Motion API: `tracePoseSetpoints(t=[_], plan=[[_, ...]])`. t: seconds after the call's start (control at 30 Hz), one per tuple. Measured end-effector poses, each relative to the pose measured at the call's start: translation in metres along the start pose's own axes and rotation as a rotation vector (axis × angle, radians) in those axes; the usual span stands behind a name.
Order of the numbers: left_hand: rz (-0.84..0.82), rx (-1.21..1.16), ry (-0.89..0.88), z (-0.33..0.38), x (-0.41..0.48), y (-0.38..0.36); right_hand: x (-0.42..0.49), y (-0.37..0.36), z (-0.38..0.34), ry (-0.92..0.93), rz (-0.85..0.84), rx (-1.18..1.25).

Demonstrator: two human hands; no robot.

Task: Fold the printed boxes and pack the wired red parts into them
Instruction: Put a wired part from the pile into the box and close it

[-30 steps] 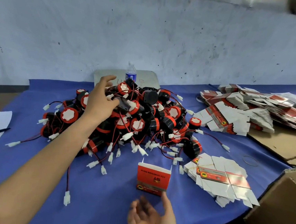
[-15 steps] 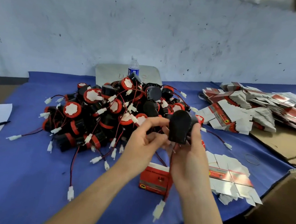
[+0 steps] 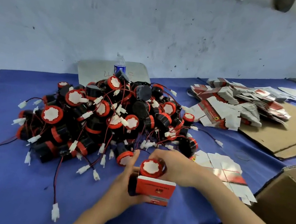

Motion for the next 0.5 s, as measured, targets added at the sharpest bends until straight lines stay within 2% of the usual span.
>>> tracePoseSetpoints(t=[0.23,0.37,0.5], plan=[[-0.005,0.001,-0.019,-0.003,0.001,0.003,0.019,0.001,-0.01,0.008,-0.195,-0.356],[-0.031,0.023,-0.046,-0.004,-0.001,0.003,0.017,0.008,-0.009,0.055,-0.327,-0.26],[-0.032,0.072,-0.086,-0.002,-0.002,0.001,0.02,0.004,-0.011,0.073,-0.303,-0.315]])
Point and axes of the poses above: each hand's wrist, its own x-axis towards the middle knuckle, its own y-axis out of the back of the hand, z = x × y, the point moved 5 cm from there along x, towards the middle knuckle, and after that the axes turned 12 degrees about -x, right-handed, at the moved point
